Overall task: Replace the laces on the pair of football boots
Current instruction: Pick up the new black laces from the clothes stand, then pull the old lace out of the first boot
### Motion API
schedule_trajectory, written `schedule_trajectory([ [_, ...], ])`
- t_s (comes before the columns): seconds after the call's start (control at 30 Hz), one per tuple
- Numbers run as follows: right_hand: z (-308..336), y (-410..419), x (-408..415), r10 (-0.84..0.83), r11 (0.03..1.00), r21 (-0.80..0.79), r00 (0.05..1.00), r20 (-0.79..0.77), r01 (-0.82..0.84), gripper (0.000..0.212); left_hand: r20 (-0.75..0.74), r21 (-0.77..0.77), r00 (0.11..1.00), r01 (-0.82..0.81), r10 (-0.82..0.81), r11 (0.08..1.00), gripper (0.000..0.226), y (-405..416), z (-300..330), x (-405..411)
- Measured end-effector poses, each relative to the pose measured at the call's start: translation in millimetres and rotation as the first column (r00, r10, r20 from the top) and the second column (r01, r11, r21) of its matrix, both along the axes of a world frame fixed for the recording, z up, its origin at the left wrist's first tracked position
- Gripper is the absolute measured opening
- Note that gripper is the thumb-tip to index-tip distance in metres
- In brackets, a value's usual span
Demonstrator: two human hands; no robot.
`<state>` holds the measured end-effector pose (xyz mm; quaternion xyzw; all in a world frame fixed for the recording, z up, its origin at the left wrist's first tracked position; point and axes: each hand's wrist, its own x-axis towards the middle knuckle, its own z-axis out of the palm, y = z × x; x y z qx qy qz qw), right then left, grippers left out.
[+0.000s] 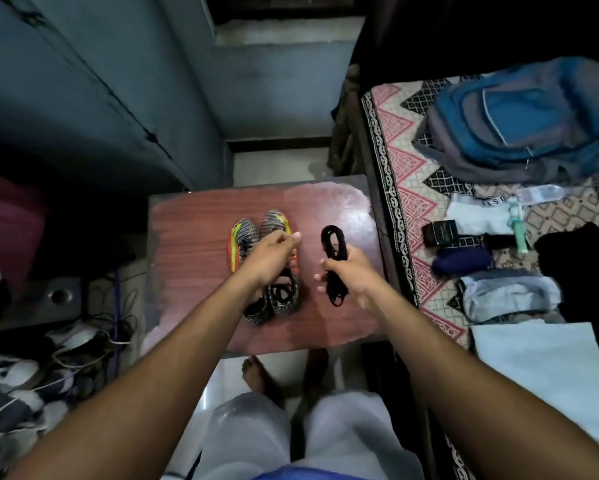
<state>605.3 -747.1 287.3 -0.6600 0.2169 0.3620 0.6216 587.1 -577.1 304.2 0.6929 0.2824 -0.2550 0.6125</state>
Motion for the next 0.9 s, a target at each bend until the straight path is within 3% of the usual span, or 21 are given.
schedule_trajectory([
  [0.23, -36.6, -15.8, 60.0, -0.01, 0.995, -0.102, 0.99, 0.138, 0.024, 0.025, 0.159, 0.096, 0.979, 0.116, -0.13, 0.989, 0.011, 13.6, -65.6, 6.0],
  [0.37, -105.9, -27.5, 64.4, 0.085, 0.89, -0.451, 0.996, 0.021, -0.066, 0.094, 0.238, 0.3, 0.949, 0.132, -0.209, 0.945, 0.022, 29.8, -105.3, 15.5],
  [0.4, -123.3, -29.4, 55.5, 0.065, 0.863, -0.504, 0.997, 0.037, -0.038, 0.093, 0.272, 0.334, 0.941, 0.106, -0.203, 0.937, 0.021, 35.0, -116.1, 13.1],
  [0.5, -152.2, -21.6, 19.6, 0.093, 0.82, -0.571, 0.976, 0.196, 0.036, 0.06, 0.396, 0.502, 0.879, 0.035, -0.266, 0.864, 0.021, 57.6, -140.9, -1.6],
  [0.6, -165.4, 2.7, -14.3, 0.206, 0.847, -0.53, 0.885, 0.419, 0.054, 0.042, 0.525, 0.562, 0.828, -0.161, -0.199, 0.811, 0.024, 83.7, -159.1, -23.9],
  [0.73, -191.0, 28.8, -25.4, 0.401, 0.865, -0.497, 0.697, 0.594, -0.075, 0.032, 0.574, 0.465, 0.819, -0.341, 0.015, 0.817, 0.034, 118.3, -203.8, -48.0],
  [0.83, -232.8, 37.1, -26.2, 0.491, 0.833, -0.55, 0.536, 0.686, -0.06, 0.032, 0.574, 0.511, 0.818, -0.317, -0.043, 0.799, 0.04, 124.3, -250.7, -60.3],
  [0.9, -264.7, 40.4, -38.6, 0.535, 0.812, -0.583, 0.422, 0.732, -0.019, 0.043, 0.612, 0.57, 0.776, -0.3, -0.152, 0.765, 0.042, 121.6, -280.5, -72.9],
])
